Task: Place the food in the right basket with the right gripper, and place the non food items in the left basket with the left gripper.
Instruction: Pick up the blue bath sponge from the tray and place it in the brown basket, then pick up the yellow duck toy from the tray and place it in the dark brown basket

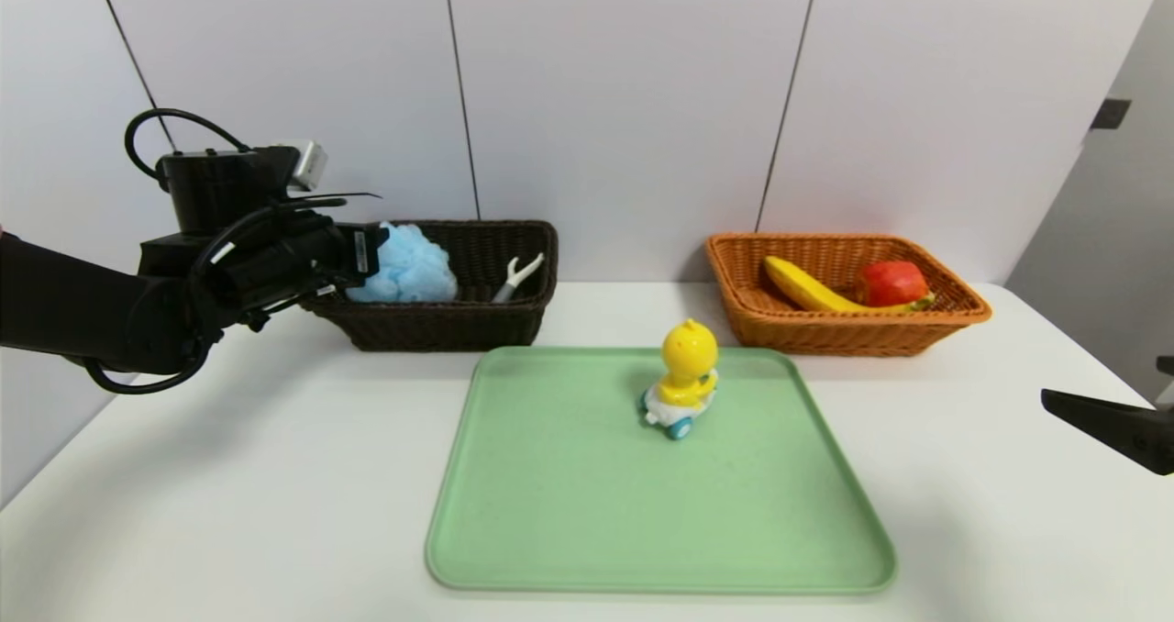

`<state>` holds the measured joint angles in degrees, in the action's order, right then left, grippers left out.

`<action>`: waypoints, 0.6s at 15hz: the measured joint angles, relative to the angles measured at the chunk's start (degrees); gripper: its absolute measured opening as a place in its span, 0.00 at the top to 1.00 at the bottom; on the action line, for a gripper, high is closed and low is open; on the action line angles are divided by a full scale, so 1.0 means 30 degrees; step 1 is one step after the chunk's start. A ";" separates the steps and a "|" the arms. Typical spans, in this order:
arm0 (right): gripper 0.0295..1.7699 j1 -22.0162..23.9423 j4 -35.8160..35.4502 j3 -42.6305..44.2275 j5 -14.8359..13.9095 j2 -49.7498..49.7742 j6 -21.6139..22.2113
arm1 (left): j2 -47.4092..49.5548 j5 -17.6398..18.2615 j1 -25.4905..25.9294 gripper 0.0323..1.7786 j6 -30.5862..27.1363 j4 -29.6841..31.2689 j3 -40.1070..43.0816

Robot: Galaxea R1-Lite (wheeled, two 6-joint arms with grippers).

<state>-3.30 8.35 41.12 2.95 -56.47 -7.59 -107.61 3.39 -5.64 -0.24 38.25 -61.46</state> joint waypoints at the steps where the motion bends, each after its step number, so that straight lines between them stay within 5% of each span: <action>1: 0.04 0.0000 -0.0146 0.0000 0.0008 -0.0085 0.0008 | -0.0110 -0.0110 0.0008 0.55 0.0008 0.0008 0.0037; 6: 0.04 -0.0016 -0.0536 -0.0081 0.0000 -0.0471 0.0000 | 0.0662 0.0016 -0.0232 0.31 0.0106 0.0020 -0.0337; 9: 0.04 -0.0016 -0.0553 -0.0191 0.0016 -0.0691 -0.0028 | 0.2235 0.0089 -0.1975 0.23 0.0549 0.0089 -0.1166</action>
<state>-3.35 6.69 40.55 3.00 -58.54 -7.68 -100.90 3.66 -11.57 1.40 38.52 -64.96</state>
